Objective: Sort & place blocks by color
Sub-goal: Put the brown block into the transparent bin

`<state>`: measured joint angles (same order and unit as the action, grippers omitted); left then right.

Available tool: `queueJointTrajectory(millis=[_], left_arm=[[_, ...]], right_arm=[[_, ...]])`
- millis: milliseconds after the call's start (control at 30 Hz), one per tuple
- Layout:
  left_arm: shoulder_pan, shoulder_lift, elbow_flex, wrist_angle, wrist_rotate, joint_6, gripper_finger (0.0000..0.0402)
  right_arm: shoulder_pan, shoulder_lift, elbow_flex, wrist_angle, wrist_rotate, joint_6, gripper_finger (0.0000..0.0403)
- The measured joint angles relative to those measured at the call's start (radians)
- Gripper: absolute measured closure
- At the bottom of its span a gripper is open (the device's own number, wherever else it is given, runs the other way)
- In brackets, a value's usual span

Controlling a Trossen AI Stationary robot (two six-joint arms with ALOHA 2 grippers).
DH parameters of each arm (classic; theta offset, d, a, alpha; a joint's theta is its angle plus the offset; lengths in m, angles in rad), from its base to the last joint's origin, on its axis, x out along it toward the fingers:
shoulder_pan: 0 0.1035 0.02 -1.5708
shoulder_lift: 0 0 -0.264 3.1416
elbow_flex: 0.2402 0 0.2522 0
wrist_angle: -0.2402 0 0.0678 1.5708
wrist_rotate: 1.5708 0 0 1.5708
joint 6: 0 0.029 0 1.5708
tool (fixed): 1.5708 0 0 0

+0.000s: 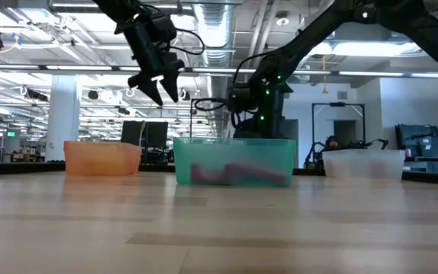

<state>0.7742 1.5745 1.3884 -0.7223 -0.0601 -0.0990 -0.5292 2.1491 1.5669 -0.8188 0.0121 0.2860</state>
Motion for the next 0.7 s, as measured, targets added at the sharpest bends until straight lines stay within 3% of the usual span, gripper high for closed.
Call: queueJointTrajectory(millis=[233, 433, 700], left_arm=[[0.004, -0.001, -0.004, 0.058, -0.007, 0.005, 0.01], [0.007, -0.001, -0.004, 0.12, 0.029, -0.004, 0.01], [0.007, -0.001, -0.004, 0.107, 0.046, -0.005, 0.01]], right_arm=[[0.014, 0.011, 0.003, 0.013, 0.028, 0.0, 0.0165], [0.013, 0.005, 0.001, 0.013, 0.039, -0.023, 0.022], [0.011, -0.057, -0.003, -0.049, 0.041, -0.054, 0.022]])
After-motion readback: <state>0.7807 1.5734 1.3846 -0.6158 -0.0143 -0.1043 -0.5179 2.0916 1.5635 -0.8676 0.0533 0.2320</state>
